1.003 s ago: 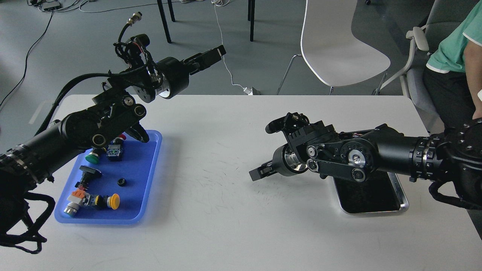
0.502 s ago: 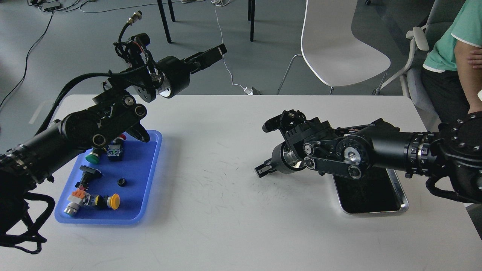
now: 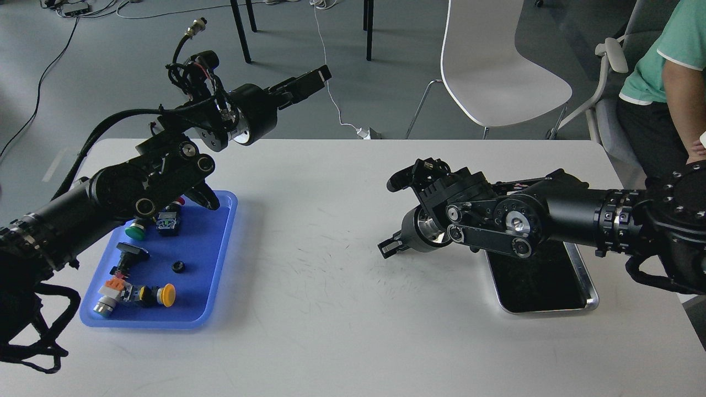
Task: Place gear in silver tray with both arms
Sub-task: 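Carry the gear with the right gripper over the silver tray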
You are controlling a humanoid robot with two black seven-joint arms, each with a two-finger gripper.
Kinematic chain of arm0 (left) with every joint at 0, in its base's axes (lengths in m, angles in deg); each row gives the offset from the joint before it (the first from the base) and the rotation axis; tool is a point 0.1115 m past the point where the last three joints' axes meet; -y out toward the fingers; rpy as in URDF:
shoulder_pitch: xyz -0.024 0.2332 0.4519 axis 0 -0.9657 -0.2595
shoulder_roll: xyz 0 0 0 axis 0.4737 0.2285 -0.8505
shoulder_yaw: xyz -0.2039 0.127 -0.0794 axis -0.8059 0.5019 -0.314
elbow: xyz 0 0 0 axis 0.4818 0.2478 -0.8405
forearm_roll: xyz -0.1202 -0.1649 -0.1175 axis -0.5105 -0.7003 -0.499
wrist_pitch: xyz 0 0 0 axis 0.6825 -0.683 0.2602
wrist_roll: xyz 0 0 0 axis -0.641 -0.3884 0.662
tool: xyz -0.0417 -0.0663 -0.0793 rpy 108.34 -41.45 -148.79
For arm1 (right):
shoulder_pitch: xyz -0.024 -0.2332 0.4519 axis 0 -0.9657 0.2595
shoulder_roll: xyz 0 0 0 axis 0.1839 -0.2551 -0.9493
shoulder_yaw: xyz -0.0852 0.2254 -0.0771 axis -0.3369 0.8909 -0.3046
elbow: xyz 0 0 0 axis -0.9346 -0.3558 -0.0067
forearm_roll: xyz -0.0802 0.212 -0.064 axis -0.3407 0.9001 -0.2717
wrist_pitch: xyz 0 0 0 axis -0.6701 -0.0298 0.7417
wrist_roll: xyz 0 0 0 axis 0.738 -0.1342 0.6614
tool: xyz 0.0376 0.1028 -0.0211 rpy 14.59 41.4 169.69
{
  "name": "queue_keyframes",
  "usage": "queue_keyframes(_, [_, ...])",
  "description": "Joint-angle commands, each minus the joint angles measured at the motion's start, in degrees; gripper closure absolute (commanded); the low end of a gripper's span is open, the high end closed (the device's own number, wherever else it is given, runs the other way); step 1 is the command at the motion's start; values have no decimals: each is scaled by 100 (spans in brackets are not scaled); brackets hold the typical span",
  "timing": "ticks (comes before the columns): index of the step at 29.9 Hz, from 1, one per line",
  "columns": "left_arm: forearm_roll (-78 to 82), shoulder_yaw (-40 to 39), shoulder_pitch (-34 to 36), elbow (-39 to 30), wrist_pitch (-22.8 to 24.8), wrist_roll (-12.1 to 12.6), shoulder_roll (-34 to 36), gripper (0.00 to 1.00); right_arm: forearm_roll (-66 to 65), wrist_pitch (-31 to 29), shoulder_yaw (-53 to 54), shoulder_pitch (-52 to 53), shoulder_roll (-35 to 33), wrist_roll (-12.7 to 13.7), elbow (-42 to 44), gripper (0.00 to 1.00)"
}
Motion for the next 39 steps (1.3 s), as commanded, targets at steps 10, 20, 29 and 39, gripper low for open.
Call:
queue_keyframes(10, [0, 9, -35, 1, -8, 0, -13, 2, 121, 18, 322, 981, -2650, -21, -1953, 98])
queue_keyframes(20, [0, 18, -35, 9, -60, 0, -101, 2, 24, 18, 471, 535, -5290, -258, -2896, 98])
queue_keyframes(29, [0, 44, -35, 9, -60, 9, -92, 2, -72, 782, 471, -512, -4475, -250, -2186, 98])
queue_keyframes(39, [0, 36, -27, 9, -60, 1, -101, 2, -72, 1161, 471, -917, -3375, -250, -1182, 98])
